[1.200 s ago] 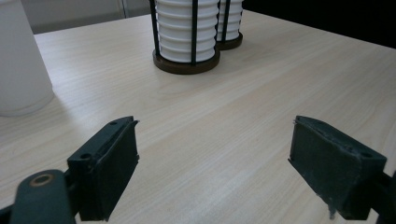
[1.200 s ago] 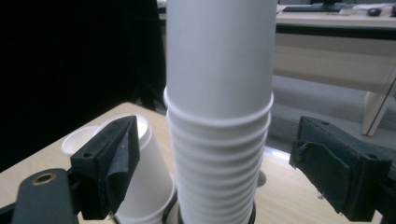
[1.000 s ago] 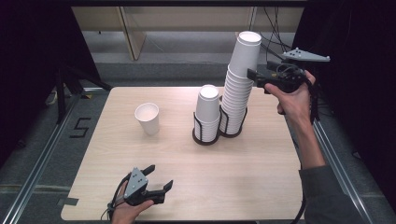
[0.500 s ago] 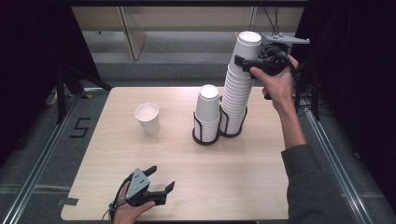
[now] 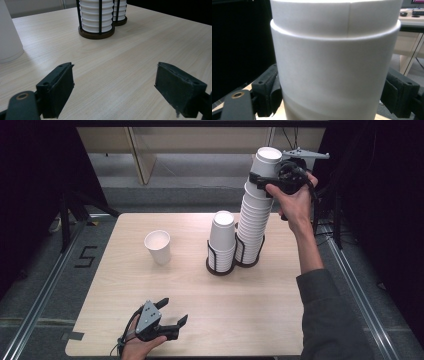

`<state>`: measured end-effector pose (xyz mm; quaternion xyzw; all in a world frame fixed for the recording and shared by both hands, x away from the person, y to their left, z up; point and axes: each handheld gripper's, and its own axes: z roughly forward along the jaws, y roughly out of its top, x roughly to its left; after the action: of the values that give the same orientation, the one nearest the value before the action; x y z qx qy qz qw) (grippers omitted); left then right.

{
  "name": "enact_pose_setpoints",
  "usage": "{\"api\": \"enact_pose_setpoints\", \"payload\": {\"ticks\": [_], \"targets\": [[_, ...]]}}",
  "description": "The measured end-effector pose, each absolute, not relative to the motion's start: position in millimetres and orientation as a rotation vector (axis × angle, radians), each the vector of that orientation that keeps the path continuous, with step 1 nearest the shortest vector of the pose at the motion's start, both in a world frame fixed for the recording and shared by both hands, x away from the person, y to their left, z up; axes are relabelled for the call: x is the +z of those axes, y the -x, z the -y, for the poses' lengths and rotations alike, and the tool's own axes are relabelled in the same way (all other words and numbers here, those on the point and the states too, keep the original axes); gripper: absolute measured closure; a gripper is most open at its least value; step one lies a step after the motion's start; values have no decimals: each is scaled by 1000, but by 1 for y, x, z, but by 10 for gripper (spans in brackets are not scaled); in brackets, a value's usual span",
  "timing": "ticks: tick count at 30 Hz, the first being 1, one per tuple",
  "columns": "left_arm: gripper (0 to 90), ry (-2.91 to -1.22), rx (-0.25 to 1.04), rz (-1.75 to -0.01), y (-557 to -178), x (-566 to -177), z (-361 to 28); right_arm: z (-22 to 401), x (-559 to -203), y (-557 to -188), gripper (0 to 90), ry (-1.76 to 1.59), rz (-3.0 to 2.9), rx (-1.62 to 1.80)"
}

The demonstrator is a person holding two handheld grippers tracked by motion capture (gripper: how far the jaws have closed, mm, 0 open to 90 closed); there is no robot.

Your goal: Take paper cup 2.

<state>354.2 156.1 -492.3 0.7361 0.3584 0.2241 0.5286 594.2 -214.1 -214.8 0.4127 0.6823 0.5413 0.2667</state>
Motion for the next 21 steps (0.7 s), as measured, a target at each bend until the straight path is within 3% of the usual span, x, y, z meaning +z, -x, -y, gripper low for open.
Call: {"api": "enact_pose_setpoints", "payload": {"ticks": [16,21], "targets": [[145,-1778,520,-845,-353,-492,-155,235,-135,-563,172,-1050,-1664,1572],[145,-1779,521,-831,-353,-493,-154,256,-126,-548,173,-1074,-1646,1509]]}}
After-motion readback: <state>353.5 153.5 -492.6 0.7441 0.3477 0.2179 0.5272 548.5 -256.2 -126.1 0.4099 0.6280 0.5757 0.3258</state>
